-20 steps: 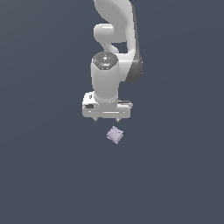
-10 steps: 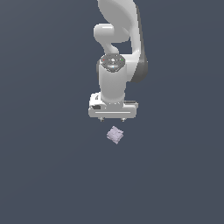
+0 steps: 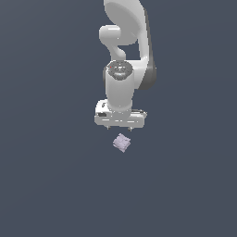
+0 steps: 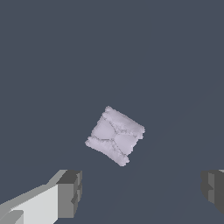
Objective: Pick up the object and move it to a goal position.
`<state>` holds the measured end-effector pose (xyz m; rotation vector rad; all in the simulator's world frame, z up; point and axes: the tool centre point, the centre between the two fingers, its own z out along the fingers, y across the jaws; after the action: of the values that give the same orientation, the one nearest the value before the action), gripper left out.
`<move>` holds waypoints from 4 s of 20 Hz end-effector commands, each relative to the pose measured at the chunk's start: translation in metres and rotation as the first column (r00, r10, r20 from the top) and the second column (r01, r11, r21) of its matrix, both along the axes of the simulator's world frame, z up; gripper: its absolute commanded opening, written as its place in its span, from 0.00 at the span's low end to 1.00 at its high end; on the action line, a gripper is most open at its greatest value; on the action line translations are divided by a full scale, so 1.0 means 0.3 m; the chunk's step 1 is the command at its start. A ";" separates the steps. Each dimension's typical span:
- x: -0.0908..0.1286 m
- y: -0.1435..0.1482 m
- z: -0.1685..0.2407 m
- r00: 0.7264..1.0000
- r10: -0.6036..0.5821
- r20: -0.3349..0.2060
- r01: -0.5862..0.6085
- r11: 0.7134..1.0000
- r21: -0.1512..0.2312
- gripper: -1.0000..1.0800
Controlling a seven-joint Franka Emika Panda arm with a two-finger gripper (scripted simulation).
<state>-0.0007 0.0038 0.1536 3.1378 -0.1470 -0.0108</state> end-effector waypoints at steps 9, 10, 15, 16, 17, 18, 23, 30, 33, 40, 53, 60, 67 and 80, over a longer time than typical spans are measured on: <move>0.017 0.023 -0.091 0.974 -0.227 0.001 0.227 0.974 0.003 0.96; 0.019 0.026 -0.101 0.967 -0.253 0.001 0.253 0.967 0.003 0.96; 0.026 0.036 -0.150 0.929 -0.369 0.003 0.369 0.929 0.002 0.96; 0.027 0.038 -0.158 0.922 -0.388 0.003 0.388 0.922 0.002 0.96; 0.028 0.039 -0.165 0.914 -0.406 0.004 0.406 0.914 0.002 0.96; 0.029 0.041 -0.172 0.907 -0.422 0.004 0.422 0.907 0.002 0.96; 0.032 0.046 -0.198 0.877 -0.481 0.006 0.481 0.877 0.001 0.96; 0.033 0.048 -0.212 0.860 -0.511 0.007 0.511 0.860 0.000 0.96; 0.032 0.049 -0.216 0.862 -0.507 0.006 0.507 0.862 0.000 0.96; 0.029 0.048 -0.311 0.861 -0.509 0.007 0.509 0.861 0.000 0.96; 0.033 0.048 -0.379 0.860 -0.511 0.007 0.511 0.860 0.000 0.00; 0.034 0.049 -0.376 0.860 -0.511 0.007 0.511 0.860 0.001 0.00; 0.029 0.048 -0.318 0.860 -0.511 0.007 0.511 0.860 0.001 0.00; -0.001 0.040 0.042 0.859 -0.511 0.007 0.511 0.859 0.001 0.00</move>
<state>0.0005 0.0163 0.1492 2.9875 -0.9739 -0.0005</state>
